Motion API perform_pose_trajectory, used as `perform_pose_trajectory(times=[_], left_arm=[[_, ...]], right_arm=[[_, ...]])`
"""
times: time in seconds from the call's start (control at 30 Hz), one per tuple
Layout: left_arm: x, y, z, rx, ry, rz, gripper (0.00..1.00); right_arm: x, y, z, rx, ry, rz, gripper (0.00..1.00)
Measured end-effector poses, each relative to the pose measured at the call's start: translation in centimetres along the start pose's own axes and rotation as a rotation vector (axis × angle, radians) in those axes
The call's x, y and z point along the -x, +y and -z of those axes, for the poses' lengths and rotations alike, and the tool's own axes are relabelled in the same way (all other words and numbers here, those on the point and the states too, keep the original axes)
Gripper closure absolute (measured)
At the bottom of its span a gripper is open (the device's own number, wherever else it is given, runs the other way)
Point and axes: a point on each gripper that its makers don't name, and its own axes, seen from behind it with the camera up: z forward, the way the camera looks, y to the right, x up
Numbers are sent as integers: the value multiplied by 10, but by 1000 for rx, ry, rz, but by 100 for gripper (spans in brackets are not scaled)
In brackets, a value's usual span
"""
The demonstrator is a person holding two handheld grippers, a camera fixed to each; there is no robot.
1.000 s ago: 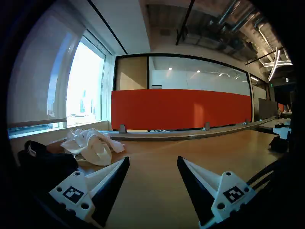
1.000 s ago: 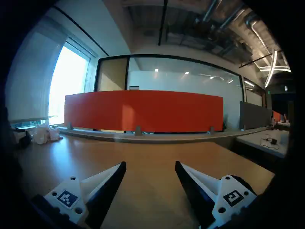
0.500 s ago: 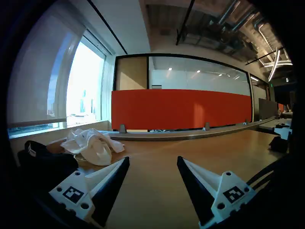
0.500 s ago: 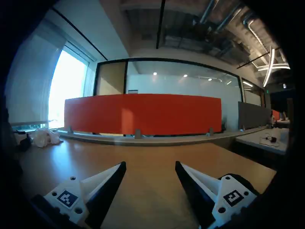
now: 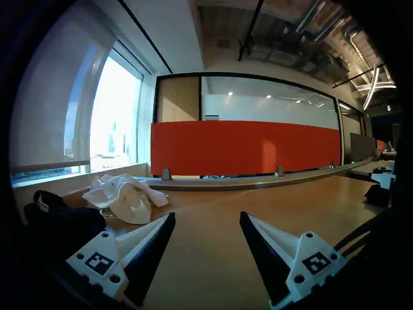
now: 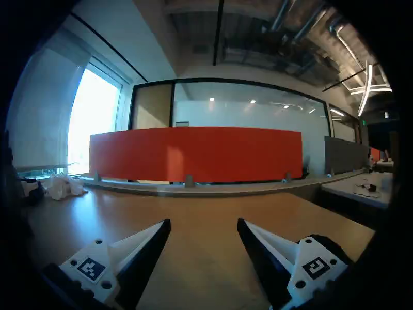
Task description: Fold towel
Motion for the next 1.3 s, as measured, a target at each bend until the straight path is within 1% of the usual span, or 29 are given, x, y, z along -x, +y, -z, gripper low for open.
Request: perform_pose_trajectory(times=[0.6, 1.3], left_arm=[[-1, 0, 1, 0, -1, -1, 7], [-12, -3, 3, 1, -5, -2, 7]], right_arm=[[0, -1, -1, 1, 0, 0, 0], [0, -1, -2, 1, 0, 0, 0]])
